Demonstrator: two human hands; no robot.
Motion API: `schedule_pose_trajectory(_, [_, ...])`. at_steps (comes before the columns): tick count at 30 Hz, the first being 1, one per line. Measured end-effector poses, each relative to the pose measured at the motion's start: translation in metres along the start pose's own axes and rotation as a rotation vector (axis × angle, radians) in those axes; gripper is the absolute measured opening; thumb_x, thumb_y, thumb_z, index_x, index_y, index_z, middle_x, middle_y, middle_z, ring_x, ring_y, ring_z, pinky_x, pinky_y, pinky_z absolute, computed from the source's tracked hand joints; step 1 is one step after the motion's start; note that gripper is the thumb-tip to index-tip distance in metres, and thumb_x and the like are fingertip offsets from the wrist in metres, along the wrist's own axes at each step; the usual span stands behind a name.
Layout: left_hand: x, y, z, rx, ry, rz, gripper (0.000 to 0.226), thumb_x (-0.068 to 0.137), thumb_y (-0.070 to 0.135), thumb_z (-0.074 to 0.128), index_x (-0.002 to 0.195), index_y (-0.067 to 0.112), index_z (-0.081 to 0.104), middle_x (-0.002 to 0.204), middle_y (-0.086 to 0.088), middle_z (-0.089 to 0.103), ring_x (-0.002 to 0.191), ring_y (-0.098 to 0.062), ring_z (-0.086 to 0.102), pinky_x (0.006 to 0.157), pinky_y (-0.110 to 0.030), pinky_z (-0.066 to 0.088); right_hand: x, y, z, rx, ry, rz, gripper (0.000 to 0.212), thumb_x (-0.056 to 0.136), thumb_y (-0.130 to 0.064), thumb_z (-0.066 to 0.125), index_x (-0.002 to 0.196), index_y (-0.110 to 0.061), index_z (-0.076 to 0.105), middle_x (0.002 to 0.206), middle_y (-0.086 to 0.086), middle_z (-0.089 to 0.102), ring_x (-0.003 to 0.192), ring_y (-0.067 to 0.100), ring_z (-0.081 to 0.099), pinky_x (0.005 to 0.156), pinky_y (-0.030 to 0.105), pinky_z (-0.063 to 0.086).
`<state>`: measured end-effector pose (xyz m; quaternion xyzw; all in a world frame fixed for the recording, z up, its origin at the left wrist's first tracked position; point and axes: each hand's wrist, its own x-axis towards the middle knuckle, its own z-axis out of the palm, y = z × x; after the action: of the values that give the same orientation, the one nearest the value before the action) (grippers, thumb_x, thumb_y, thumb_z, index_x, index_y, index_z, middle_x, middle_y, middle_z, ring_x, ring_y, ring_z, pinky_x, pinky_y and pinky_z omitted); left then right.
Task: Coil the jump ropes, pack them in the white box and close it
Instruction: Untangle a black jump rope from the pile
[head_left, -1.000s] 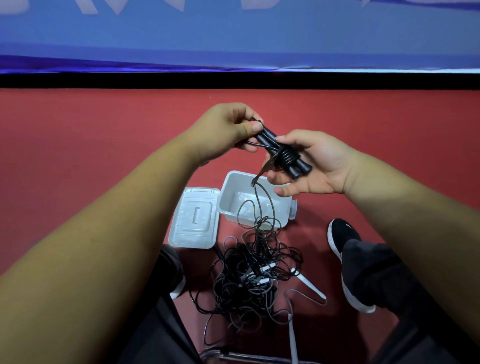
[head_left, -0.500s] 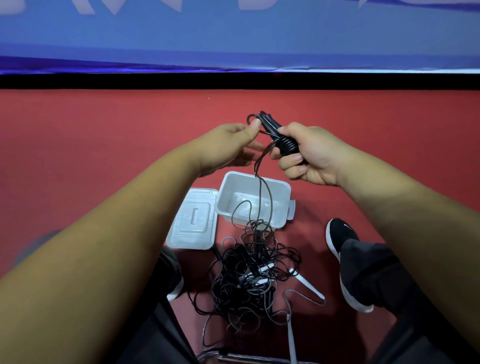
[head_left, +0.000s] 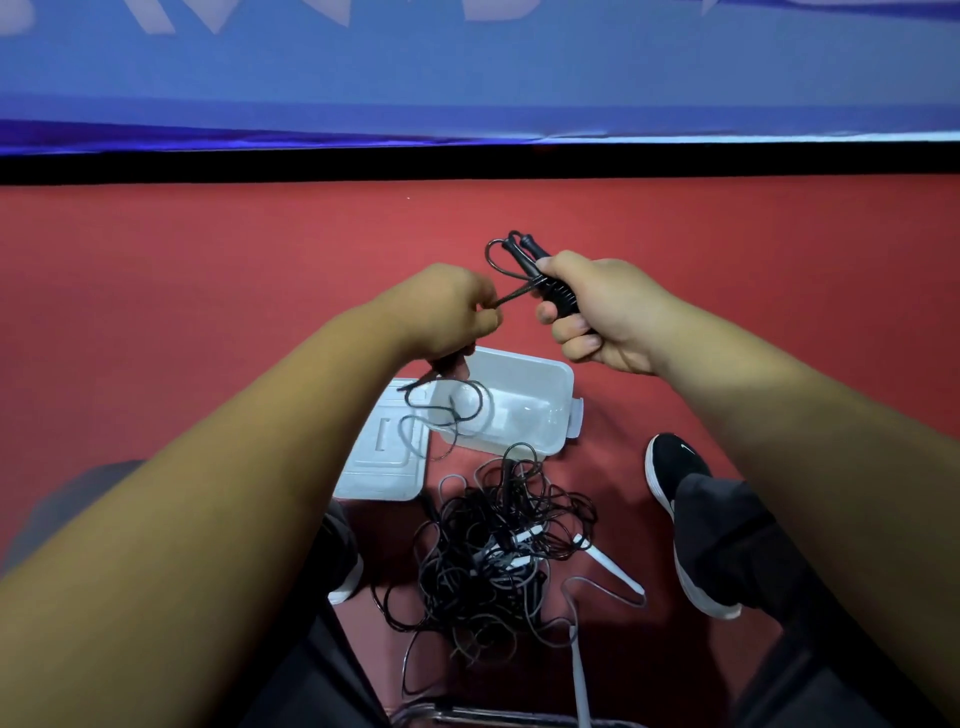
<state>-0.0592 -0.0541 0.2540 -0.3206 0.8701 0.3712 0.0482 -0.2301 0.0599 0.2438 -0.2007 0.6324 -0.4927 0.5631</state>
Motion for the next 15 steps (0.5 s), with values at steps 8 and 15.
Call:
schedule_pose_trajectory(8, [0.003, -0.007, -0.014, -0.602, 0.019, 0.063, 0.017, 0.098, 0.017, 0.071, 0.105, 0.002, 0.074, 0.091, -0.017, 0.075, 0.087, -0.026, 0.073, 0.098, -0.05, 0.058, 0.004, -0.005, -0.004, 0.193, 0.04, 0.008, 0.019, 0.103, -0.034, 0.053, 0.097, -0.016, 0.049, 0.07, 0.0, 0.051, 0.048, 0.009, 0.022, 0.04, 0.022, 0.016])
schedule_pose_trajectory(15, [0.0, -0.017, -0.025, -0.474, -0.153, 0.147, 0.028, 0.103, 0.003, 0.06, 0.125, 0.015, 0.074, 0.092, -0.004, 0.072, 0.084, -0.014, 0.064, 0.087, -0.026, 0.057, 0.002, -0.012, -0.009, 0.26, -0.015, 0.004, 0.023, 0.103, -0.04, 0.058, 0.094, -0.021, 0.048, 0.07, -0.002, 0.05, 0.048, 0.007, 0.021, 0.038, 0.02, 0.015])
